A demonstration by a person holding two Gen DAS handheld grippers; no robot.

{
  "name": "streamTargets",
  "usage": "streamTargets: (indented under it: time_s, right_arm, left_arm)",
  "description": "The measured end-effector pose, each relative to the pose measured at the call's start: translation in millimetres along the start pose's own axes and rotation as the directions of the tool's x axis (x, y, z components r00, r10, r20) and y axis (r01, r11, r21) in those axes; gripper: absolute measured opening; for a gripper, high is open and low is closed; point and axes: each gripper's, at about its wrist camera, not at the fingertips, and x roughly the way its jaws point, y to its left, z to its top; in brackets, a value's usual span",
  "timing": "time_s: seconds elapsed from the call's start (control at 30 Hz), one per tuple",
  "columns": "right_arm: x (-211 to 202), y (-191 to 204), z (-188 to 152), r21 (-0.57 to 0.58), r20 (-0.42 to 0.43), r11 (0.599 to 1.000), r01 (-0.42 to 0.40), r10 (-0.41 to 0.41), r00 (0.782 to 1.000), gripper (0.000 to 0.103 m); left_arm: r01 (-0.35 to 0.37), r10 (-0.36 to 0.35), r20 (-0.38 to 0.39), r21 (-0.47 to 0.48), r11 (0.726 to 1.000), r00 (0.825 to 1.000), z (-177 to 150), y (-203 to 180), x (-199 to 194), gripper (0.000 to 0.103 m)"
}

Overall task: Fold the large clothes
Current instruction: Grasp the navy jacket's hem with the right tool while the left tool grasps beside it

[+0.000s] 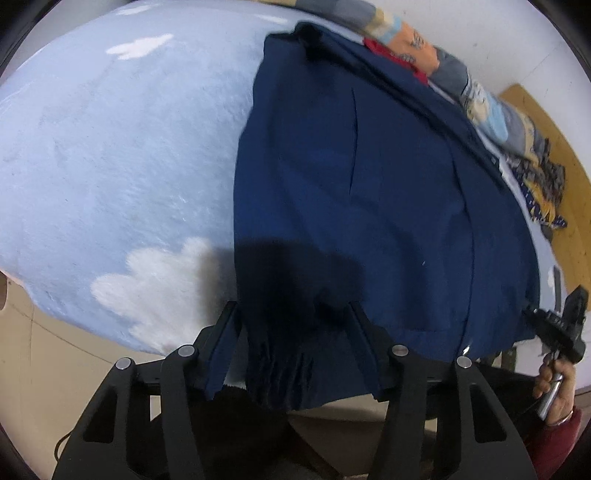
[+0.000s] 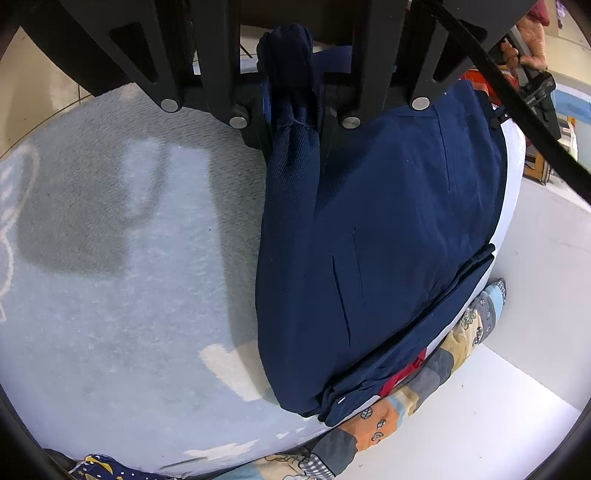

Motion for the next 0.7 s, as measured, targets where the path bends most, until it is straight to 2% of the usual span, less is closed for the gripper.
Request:
streamTargets:
  time_s: [0.07,0.13,0.2,0.23,0.3,0.33,0.37,0.43,0.5,0.63,0.7]
  right_arm:
    - [4,2,3,0.010,-0.005,1.000,-0.005,0.005,1.000,0.021]
    - [6,2,2,0.010,-0.008,1.000,0.000,0.000,1.000,0.022]
    - [8,3,2,0.014,-0.009,1.000,0.002,-0.002,1.000,0.022]
    - [9,3,2,0.008,-0.011,1.000,0.009,-0.008,1.000,0.022]
    - [7,8,0,-0.016,0.000,1.000,0.022,-0.022,1.000,0.019]
    - [7,12,-2,-0.036,0.008,0.999,0.019,-0.019,1.000,0.017]
    - [6,16,-2,-0.046,0.013,0.999,0.011,-0.011,1.000,0.016]
    - [0,19,-3,-0.047,0.031,0.999,-0.016,0.017,0.999,0.014]
    - [-9,20,-3,-0.027,0.051,0.996,-0.081,0.083,0.995,0.014]
    - [-38,26,-8,-0.011,0.098,0.978,-0.210,0.210,0.973,0.013]
    - [-52,27,-11,-0.017,0.112,0.966,-0.260,0.260,0.959,0.013]
  left_arm:
    - [-0.008,0.008,-0.022,-0.005,1.000,1.000,0,-1,7,0.075]
    - [-0.023,0.024,-0.020,0.026,0.999,1.000,-1,-8,11,0.081]
    - [-0.067,0.067,-0.008,0.072,0.995,0.998,-4,-19,14,0.081]
    - [-0.091,0.091,0.005,0.094,0.991,0.996,-5,-24,15,0.078]
    - [-0.128,0.124,0.039,0.145,0.981,0.992,-7,-35,14,0.057]
    - [-0.125,0.118,0.058,0.152,0.980,0.991,-8,-38,10,0.034]
    - [-0.106,0.097,0.067,0.145,0.984,0.993,-7,-39,6,0.025]
    - [-0.083,0.069,0.098,0.142,0.986,0.993,-8,-40,-2,0.021]
    - [-0.055,0.033,0.146,0.152,0.987,0.989,-8,-44,-16,0.020]
    - [0.037,-0.067,0.250,0.125,0.991,0.966,-15,-40,-59,0.019]
    - [0.078,-0.104,0.273,0.107,0.991,0.956,-20,-32,-75,0.019]
